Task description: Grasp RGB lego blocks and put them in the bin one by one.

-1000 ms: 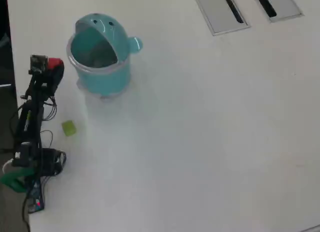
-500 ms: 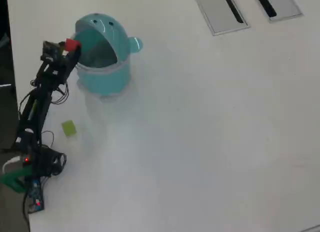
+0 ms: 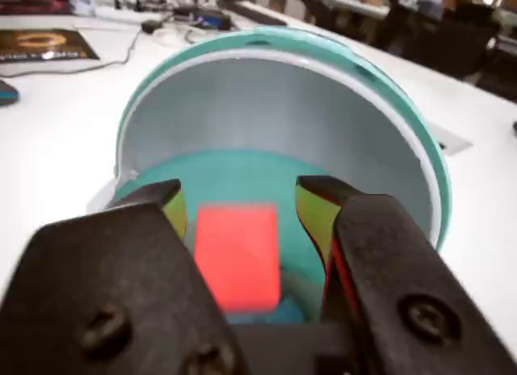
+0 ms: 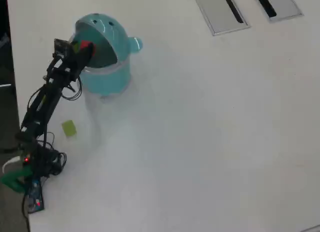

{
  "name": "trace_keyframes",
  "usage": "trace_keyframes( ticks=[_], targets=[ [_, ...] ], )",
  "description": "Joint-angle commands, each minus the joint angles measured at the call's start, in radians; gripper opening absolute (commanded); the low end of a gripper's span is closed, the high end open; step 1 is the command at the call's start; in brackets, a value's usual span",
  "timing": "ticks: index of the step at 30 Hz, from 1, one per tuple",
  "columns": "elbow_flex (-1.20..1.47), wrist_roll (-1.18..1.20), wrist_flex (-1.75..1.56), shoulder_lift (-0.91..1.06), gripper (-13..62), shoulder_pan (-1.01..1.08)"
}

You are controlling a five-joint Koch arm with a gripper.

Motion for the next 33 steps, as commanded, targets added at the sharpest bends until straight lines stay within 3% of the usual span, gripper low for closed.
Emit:
trace_keyframes(
  ticks=[1, 12, 33],
  targets=[
    [-0.018, -0.023, -0.101, 0.044, 27.1, 0.017],
    [0.072, -0.017, 0.014, 0.176, 30.1, -0.012],
    [0.634, -0.017, 0.391, 0.595, 29.9, -0.017]
  ],
)
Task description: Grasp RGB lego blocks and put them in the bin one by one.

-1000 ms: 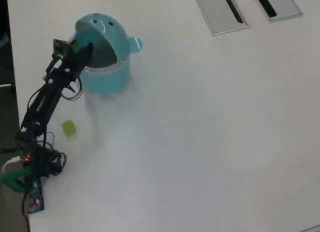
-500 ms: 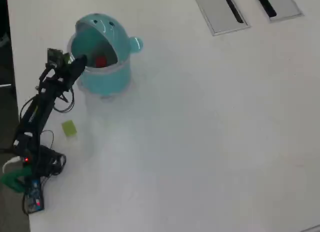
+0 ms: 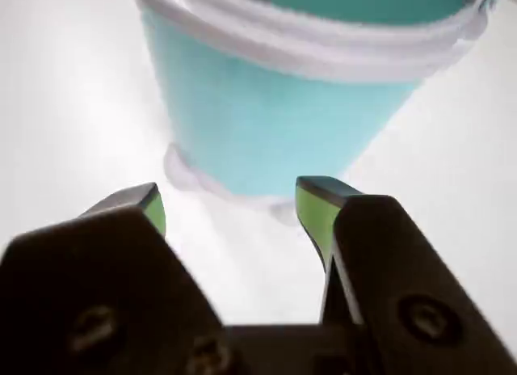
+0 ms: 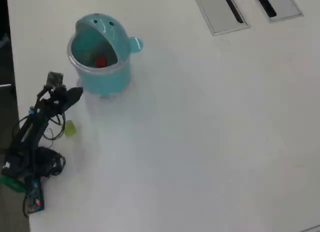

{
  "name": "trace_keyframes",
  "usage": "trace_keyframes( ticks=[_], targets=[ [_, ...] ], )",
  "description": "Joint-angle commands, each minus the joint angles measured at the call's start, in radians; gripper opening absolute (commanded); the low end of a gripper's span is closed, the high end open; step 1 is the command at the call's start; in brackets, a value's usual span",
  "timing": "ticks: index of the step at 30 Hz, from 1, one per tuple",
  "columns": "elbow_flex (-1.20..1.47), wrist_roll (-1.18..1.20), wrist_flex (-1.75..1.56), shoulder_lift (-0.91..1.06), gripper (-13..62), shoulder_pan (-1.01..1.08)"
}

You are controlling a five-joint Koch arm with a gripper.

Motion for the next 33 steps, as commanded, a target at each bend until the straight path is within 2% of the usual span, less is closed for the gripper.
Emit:
trace_keyframes(
  ticks=[1, 9, 21, 33],
  targets=[
    [-0.003, -0.006, 0.031, 0.063, 29.9, 0.003],
    [0.184, -0.006, 0.137, 0.144, 30.0, 0.0],
    [0.284, -0.006, 0.249, 0.15, 30.0, -0.046],
    [0.466, -0.035, 0.13, 0.149, 30.1, -0.075]
  ],
)
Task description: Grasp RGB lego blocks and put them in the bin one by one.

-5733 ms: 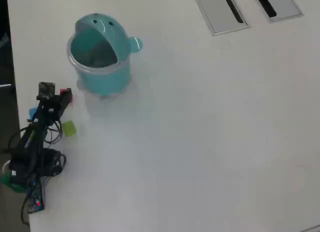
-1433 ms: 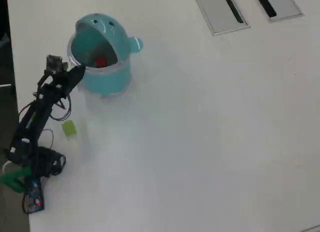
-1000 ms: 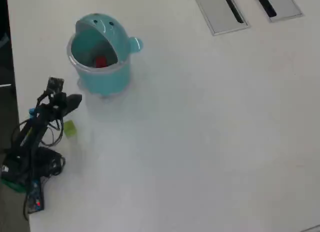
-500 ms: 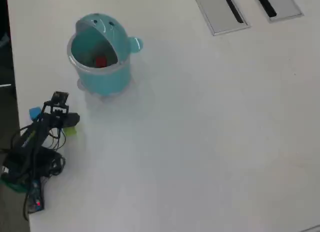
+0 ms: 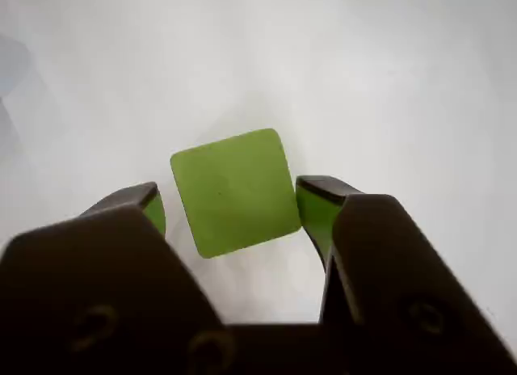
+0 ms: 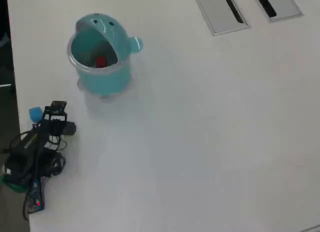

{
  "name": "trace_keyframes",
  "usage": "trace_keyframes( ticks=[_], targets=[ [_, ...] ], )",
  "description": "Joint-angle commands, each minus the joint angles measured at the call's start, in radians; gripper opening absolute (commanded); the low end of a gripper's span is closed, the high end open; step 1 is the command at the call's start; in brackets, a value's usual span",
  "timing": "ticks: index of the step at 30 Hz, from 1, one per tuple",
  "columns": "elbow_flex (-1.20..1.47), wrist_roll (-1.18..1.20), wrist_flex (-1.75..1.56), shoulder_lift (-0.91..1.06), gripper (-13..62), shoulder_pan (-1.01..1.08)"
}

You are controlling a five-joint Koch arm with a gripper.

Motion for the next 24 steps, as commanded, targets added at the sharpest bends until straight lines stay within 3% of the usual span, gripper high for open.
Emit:
trace_keyframes(
  ticks=[1, 6, 24],
  targets=[
    [-0.003, -0.005, -0.049, 0.072, 30.1, -0.003],
    [0.035, -0.006, -0.092, 0.071, 29.5, 0.003],
    [-0.078, 0.034, -0.11, 0.067, 11.6, -0.057]
  ],
)
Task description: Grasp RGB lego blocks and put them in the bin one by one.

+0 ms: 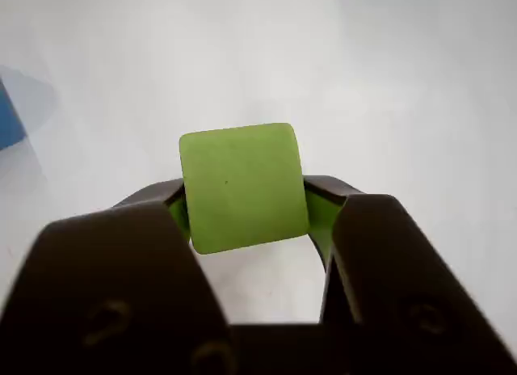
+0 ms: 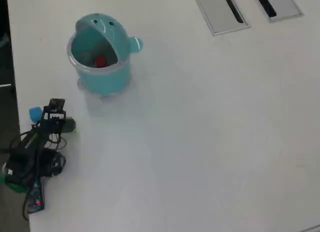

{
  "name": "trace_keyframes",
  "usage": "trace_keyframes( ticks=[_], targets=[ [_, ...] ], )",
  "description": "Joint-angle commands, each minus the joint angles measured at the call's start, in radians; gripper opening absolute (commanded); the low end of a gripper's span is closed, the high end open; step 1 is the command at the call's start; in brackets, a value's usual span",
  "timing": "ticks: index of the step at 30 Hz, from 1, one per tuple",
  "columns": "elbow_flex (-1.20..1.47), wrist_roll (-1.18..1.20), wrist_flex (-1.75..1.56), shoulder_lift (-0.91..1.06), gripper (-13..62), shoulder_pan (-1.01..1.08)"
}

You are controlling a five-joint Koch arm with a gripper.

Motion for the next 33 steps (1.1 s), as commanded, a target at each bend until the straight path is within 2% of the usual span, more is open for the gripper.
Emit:
trace_keyframes(
  ticks=[1, 7, 10, 11, 17, 19, 21, 25, 29, 32, 33],
  targets=[
    [-0.08, 0.0, -0.025, 0.067, 11.6, -0.015],
    [-0.164, 0.104, -0.092, 0.067, 11.6, -0.015],
    [-0.196, 0.255, -0.288, 0.067, 11.5, -0.041],
    [-0.225, 0.339, -0.377, 0.069, 5.4, -0.066],
    [-0.373, 0.374, -0.387, 0.063, 5.4, -0.091],
    [-0.499, 0.371, -0.387, 0.048, 5.4, -0.08],
    [-0.676, 0.365, -0.387, -0.023, 5.4, -0.052],
    [-0.868, 0.36, -0.387, -0.132, 5.4, -0.012],
    [-1.135, 0.35, -0.385, -0.354, 5.4, 0.009],
    [-1.209, 0.337, -0.385, -0.436, 5.4, 0.012],
    [-1.267, 0.334, -0.411, -0.523, 5.4, 0.012]
  ],
)
